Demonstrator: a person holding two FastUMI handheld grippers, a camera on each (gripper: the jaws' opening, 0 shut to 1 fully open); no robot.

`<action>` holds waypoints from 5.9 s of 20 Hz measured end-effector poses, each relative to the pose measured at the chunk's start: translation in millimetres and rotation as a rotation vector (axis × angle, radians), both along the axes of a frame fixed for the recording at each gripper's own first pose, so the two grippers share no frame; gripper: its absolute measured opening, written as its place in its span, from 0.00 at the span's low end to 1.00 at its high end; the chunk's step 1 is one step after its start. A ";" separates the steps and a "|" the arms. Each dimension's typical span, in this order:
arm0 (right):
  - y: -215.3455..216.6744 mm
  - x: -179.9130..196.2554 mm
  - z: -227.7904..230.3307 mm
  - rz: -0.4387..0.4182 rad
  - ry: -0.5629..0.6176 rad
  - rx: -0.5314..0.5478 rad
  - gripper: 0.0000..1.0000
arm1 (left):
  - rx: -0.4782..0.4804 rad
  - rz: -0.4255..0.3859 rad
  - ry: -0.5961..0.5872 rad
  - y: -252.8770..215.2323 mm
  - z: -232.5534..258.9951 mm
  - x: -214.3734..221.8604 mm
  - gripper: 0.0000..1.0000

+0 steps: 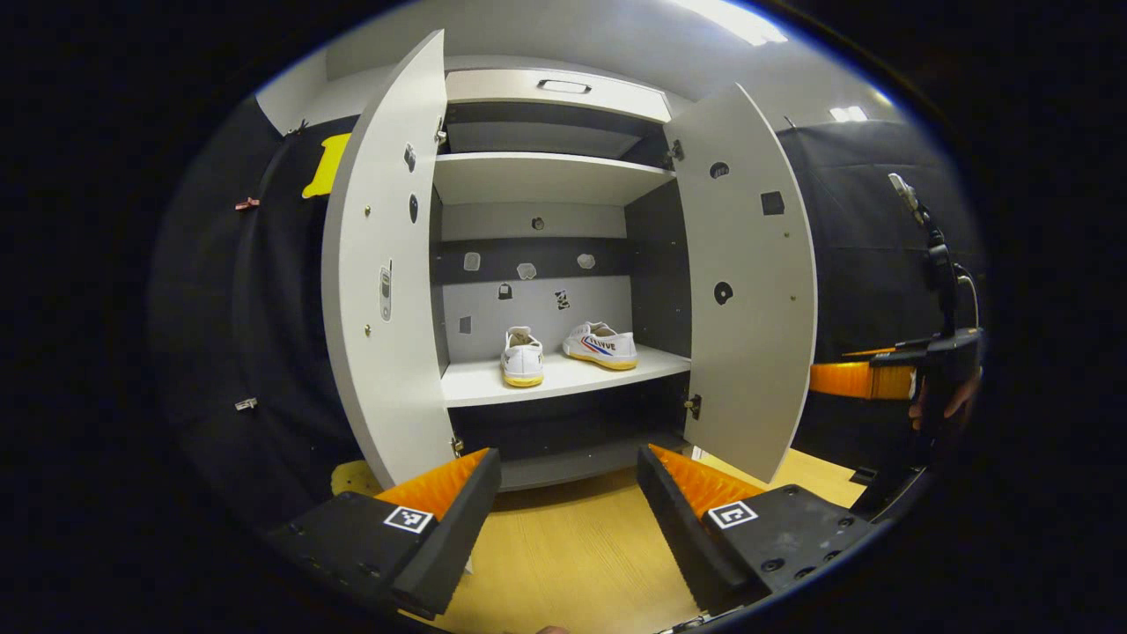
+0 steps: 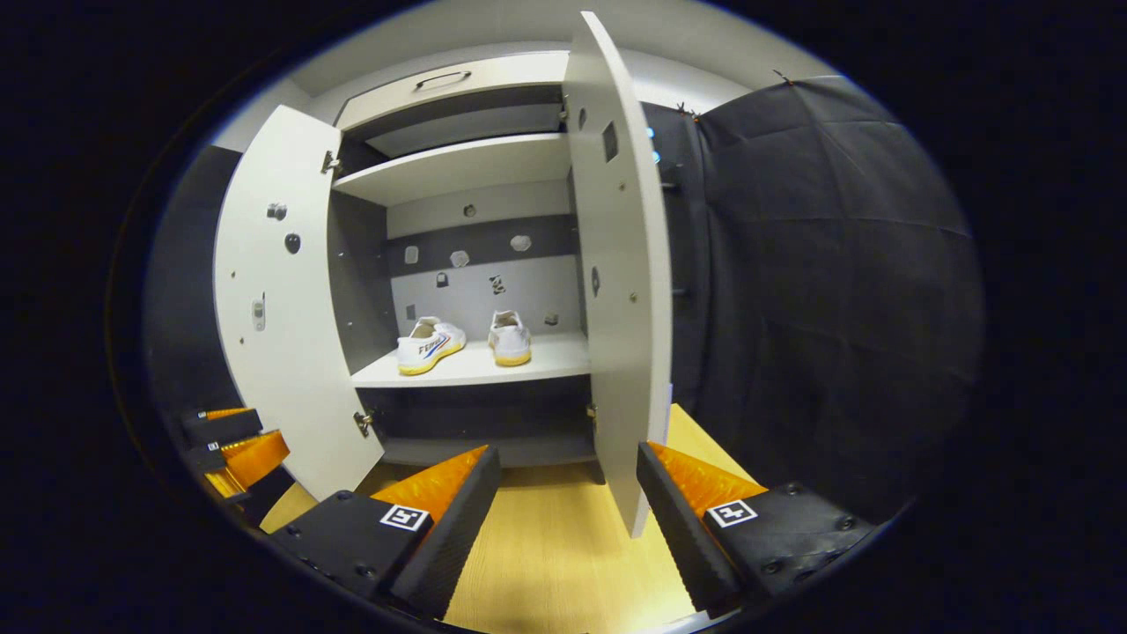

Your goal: Grab one shoe with the right hand and put it into the shoe cabinet, grab the other shoe with the left hand and put it into the shoe cabinet; then close the right door with the right hand and the left door with the left hand.

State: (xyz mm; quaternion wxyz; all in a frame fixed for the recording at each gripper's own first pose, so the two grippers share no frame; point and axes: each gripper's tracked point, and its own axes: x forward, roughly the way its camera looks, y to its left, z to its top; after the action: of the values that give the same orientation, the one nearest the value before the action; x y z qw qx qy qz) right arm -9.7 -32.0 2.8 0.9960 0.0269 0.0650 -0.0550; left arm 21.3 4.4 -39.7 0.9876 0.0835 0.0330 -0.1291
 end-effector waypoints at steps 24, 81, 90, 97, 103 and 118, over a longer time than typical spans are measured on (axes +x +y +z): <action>-147.9 140.7 120.8 0.132 -0.112 -0.074 0.98 | 0.006 0.141 0.072 -51.4 -24.3 7.0 0.97; 90.0 35.2 -99.4 0.164 0.148 0.028 0.99 | -0.103 0.298 -0.060 235.5 154.9 106.8 0.95; 76.2 31.6 -96.7 0.146 0.134 0.032 0.98 | -0.143 0.270 -0.040 197.3 147.4 101.8 0.91; 55.5 38.2 -83.8 0.125 0.099 0.037 0.98 | -0.098 0.206 -0.070 101.5 141.5 114.8 0.88; 51.2 46.8 -50.8 0.142 0.024 0.035 0.98 | -0.099 0.199 -0.094 40.2 127.4 99.8 0.94; 39.0 38.5 35.9 0.172 -0.178 -0.063 0.98 | -0.114 0.286 -0.098 17.2 62.2 0.6 0.94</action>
State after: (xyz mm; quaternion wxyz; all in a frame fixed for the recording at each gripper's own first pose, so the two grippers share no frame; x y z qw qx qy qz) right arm 28.7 7.1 38.7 0.9992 -0.0055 -0.0233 0.0313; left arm 21.9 21.6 22.5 0.9994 0.0279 -0.0109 0.0155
